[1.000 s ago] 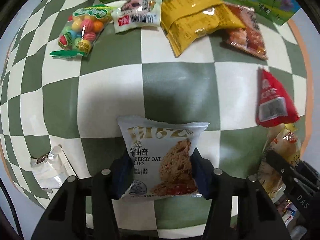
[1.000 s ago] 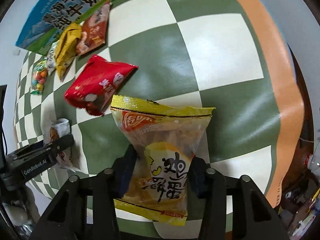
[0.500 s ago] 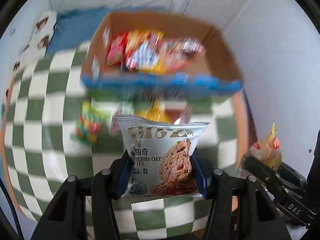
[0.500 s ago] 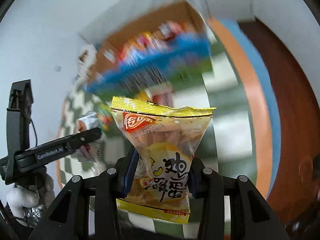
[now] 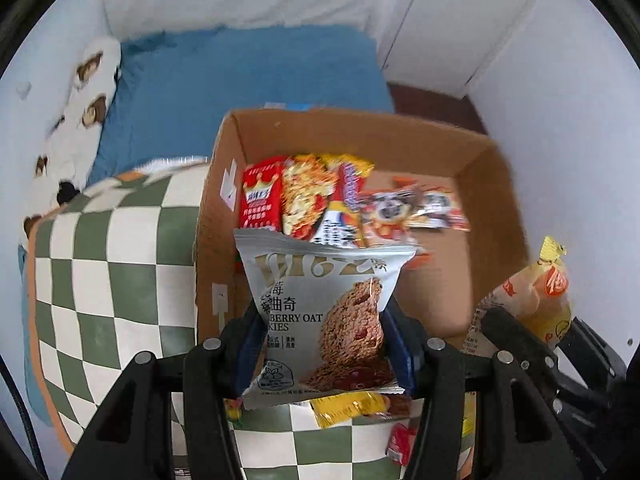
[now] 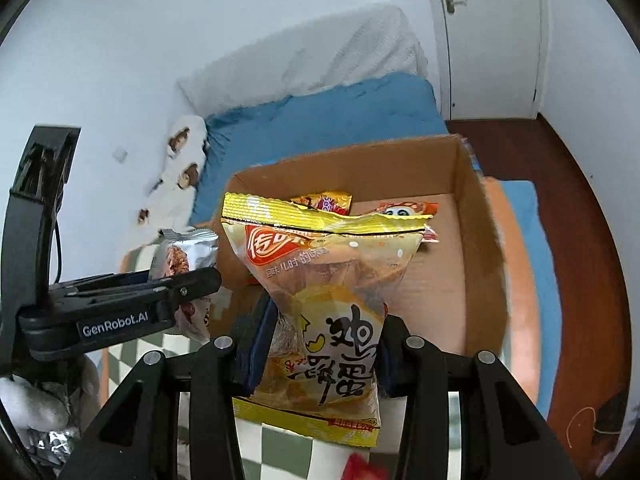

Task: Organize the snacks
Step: 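Lift both packets and carry them toward the cardboard box, then lower both packets into the box and open both grippers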

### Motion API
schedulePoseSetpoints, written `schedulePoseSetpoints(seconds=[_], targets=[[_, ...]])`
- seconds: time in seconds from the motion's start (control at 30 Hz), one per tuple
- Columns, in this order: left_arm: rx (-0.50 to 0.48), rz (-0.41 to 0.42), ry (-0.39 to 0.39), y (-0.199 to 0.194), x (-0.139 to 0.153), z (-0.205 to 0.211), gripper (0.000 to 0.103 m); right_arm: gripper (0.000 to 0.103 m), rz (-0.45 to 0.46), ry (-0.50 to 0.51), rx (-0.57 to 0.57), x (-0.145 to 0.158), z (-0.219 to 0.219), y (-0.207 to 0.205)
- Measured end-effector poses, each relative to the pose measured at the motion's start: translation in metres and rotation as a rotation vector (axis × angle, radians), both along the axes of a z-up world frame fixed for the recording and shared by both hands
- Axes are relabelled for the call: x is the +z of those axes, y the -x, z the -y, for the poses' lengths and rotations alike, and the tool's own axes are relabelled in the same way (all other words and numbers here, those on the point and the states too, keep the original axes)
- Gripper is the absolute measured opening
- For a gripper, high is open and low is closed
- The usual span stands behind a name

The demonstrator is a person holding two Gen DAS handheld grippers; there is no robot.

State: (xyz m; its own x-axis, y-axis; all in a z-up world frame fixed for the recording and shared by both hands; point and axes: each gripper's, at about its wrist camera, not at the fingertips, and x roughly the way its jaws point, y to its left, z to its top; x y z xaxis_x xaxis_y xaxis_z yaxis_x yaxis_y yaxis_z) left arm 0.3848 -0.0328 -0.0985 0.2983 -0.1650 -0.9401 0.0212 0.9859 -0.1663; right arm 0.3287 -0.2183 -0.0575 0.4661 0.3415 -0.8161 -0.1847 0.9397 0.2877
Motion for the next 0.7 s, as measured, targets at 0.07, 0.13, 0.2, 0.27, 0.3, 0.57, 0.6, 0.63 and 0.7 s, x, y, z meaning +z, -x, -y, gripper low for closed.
schedulePoseSetpoints(seconds=[0.07,0.13,0.2,0.27,0.3,0.57,0.6,0.63,0.7], targets=[[0.017,-0.059,0.007,-0.014,-0.019,-0.007,0.052,0.045,-0.031,0.008,0.004,-0.013,-0.007,-0.019],[0.023,-0.091,-0.004,-0.019,-0.032,-0.010,0.052,0.045,-0.069,0.025,0.015,-0.030,-0.017,-0.038],[0.025,-0.109,-0.019,-0.025,-0.042,-0.013,0.052,0.045,-0.093,0.034,0.024,-0.045,-0.025,-0.046],[0.025,-0.129,-0.023,-0.028,-0.050,-0.015,0.052,0.045,-0.111,0.047,0.033,-0.057,-0.031,-0.049],[0.026,-0.137,-0.021,-0.029,-0.052,-0.016,0.052,0.045,-0.120,0.054,0.041,-0.063,-0.035,-0.053],[0.036,-0.228,0.006,-0.029,-0.078,-0.024,0.054,0.048,-0.220,0.039,0.082,-0.096,-0.052,-0.063],[0.042,-0.228,0.017,-0.029,-0.078,-0.026,0.062,0.059,-0.244,0.046,0.090,-0.100,-0.054,-0.063],[0.044,-0.225,0.029,-0.028,-0.078,-0.028,0.072,0.077,-0.258,0.062,0.098,-0.103,-0.056,-0.064],[0.054,-0.201,0.037,-0.027,-0.074,-0.031,0.083,0.092,-0.268,0.082,0.102,-0.105,-0.057,-0.063]])
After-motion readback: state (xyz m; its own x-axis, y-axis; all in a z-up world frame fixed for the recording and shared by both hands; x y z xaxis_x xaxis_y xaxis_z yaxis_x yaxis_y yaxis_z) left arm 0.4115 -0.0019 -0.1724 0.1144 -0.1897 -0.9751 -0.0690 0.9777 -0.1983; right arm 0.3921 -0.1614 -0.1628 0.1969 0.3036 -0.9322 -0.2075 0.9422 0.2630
